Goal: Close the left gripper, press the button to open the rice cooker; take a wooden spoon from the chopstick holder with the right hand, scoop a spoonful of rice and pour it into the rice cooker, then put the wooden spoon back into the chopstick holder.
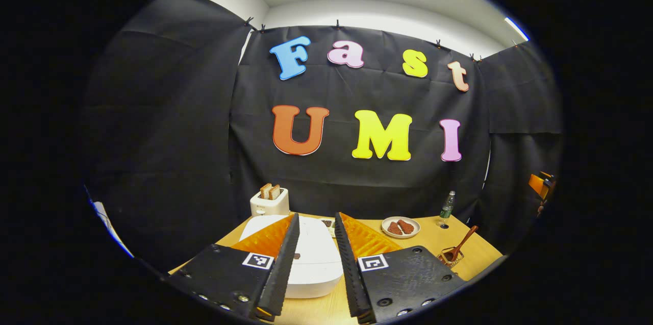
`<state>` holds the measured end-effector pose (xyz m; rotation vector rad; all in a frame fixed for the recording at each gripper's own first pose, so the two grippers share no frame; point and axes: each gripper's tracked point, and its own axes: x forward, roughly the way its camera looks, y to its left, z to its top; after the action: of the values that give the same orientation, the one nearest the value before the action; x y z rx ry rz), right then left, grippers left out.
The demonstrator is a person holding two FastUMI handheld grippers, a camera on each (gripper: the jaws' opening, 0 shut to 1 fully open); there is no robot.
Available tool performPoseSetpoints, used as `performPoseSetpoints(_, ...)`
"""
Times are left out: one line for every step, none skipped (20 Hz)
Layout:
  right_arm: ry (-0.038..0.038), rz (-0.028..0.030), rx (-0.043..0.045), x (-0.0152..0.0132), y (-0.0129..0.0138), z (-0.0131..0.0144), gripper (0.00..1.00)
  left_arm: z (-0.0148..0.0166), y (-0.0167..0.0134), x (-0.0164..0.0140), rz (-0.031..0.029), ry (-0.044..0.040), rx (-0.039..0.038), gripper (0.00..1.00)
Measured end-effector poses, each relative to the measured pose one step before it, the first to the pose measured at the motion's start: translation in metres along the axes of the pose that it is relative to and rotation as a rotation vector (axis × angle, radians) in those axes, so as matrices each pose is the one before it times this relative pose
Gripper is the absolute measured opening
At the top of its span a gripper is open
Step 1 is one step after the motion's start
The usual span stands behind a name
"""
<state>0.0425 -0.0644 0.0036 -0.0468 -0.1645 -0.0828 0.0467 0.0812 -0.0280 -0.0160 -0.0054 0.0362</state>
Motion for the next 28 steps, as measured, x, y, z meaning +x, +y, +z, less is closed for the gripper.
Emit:
performPoseSetpoints(0.00327,-0.00599,-0.00413,0.00154,-0.00079,-0.00321,0.99,-0.00157,0.00046,0.00044,-0.00762,-0.00419,0.01447,0.46)
performPoseSetpoints(0.00766,-0.00237,0.00211,0.00173,-0.00028,-0.00338,0.99,-0.00450,0.00060,-0.00094,-0.00264,0.01259,0.01877,0.46)
performPoseSetpoints(0.00756,0.00032,0.00502,0.00115,0.00029,-0.00350,0.99,-0.00218,0.00229,0.00078,0.00272,-0.00047,0.02697,0.46)
performPoseSetpoints(0.00318,0.00012,0.01144,0.00015,-0.00051,-0.00230,1.00,-0.00340,0.00179,-0.00161,0.00482,0.00984,0.03373,0.31)
performPoseSetpoints(-0.01235,-0.00085,0.01845,-0.00041,-0.00074,0.00271,0.99,0.00244,0.00948,0.00072,0.02733,-0.00705,0.02186,0.19)
performPoseSetpoints(-0.01479,0.00054,0.01141,-0.00119,0.00003,0.00244,0.99,-0.00111,0.00086,0.00016,-0.00008,-0.00191,0.01311,0.06)
performPoseSetpoints(-0.01243,0.00453,0.00208,-0.00247,0.00140,-0.00087,1.00,-0.00595,-0.00664,0.00019,-0.01240,0.00978,0.01176,0.08)
performPoseSetpoints(-0.00888,0.00614,-0.00483,-0.00134,0.00152,0.00003,1.00,-0.00553,-0.00279,0.00179,-0.00647,0.01613,0.00785,0.06)
performPoseSetpoints(-0.00310,0.00688,-0.01013,-0.00067,0.00083,-0.00227,0.99,-0.00647,0.00023,0.00422,0.00030,0.02037,0.00445,0.07)
performPoseSetpoints(-0.00006,0.00599,-0.00869,0.00030,0.00110,-0.00195,1.00,-0.00569,-0.00211,0.00347,-0.00041,0.02044,0.00417,0.08)
performPoseSetpoints(0.01396,0.01538,0.00326,0.00121,0.00338,-0.00507,1.00,-0.00696,0.00350,0.00259,0.01911,0.01499,0.00015,0.08)
performPoseSetpoints(0.01763,0.01145,0.00698,-0.00006,0.00244,-0.00654,1.00,-0.00524,0.00092,0.00452,0.01347,0.02756,0.00042,0.00)
performPoseSetpoints(0.01308,0.00615,0.00037,0.00171,0.00025,-0.00638,1.00,-0.00590,-0.00098,0.00639,-0.00010,0.02194,-0.00033,0.00)
performPoseSetpoints(0.00546,0.00090,-0.00715,0.00040,-0.00130,-0.00400,1.00,-0.00644,0.00117,0.00662,0.00948,0.01955,-0.00083,0.00)
performPoseSetpoints(0.00371,0.00740,-0.00632,0.00174,0.00025,-0.00421,0.99,-0.00704,0.00076,0.00821,0.00469,0.01911,0.00154,0.00)
performPoseSetpoints(0.00658,0.02119,0.00445,0.00104,0.00277,-0.00243,1.00,-0.00737,0.00072,0.01031,0.00217,0.02340,0.00104,0.00)
performPoseSetpoints(0.00367,0.04339,0.02192,0.00057,0.00901,-0.00259,1.00,-0.00964,0.00412,0.00952,0.01025,0.03339,-0.00183,0.00)
performPoseSetpoints(0.01063,0.03260,0.02241,0.00148,0.00478,-0.00431,1.00,-0.01112,0.00327,0.01117,0.01227,0.04514,-0.00713,0.00)
performPoseSetpoints(0.01554,0.00519,0.01340,0.00382,-0.00743,-0.00855,1.00,-0.00886,0.00371,0.00746,0.01241,0.04037,-0.00835,0.00)
performPoseSetpoints(0.01497,-0.00185,0.01342,0.00359,-0.00643,-0.00570,0.99,-0.00545,0.00021,0.00744,0.00066,0.02643,-0.00746,0.00)
performPoseSetpoints(0.01062,0.00268,0.00749,0.00236,-0.00162,-0.00409,1.00,-0.00492,-0.00172,0.00765,-0.00608,0.01990,-0.01183,0.00)
performPoseSetpoints(-0.00199,0.02014,-0.00114,0.00351,0.00098,-0.00018,1.00,-0.00507,-0.00095,0.00739,-0.00479,0.02038,-0.01247,0.00)
performPoseSetpoints(0.00283,0.00920,0.00027,0.00399,-0.00085,-0.00238,0.99,-0.00625,-0.00068,0.00739,-0.00297,0.02086,-0.00799,0.00)
performPoseSetpoints(-0.00229,-0.00840,0.00248,0.00267,-0.00517,-0.00033,0.99,-0.00320,-0.00006,0.00535,0.00135,0.00716,-0.00066,0.00)
performPoseSetpoints(0.00563,-0.00762,0.00278,0.00151,-0.00520,-0.00255,1.00,-0.00320,0.00212,0.00551,0.00646,0.00975,0.00289,0.00)
performPoseSetpoints(0.00341,-0.00280,-0.00132,0.00110,-0.00167,-0.00169,1.00,-0.00354,0.00222,0.00432,0.01040,0.01432,0.00221,0.00)
performPoseSetpoints(0.00000,-0.00299,-0.00451,-0.00023,-0.00051,0.00007,0.99,-0.00059,0.00391,0.00387,0.01555,-0.00184,0.00416,0.00)
performPoseSetpoints(-0.00447,-0.00354,-0.00571,-0.00085,-0.00123,0.00166,1.00,-0.00134,0.00413,0.00370,0.01511,0.00339,0.00204,0.00)
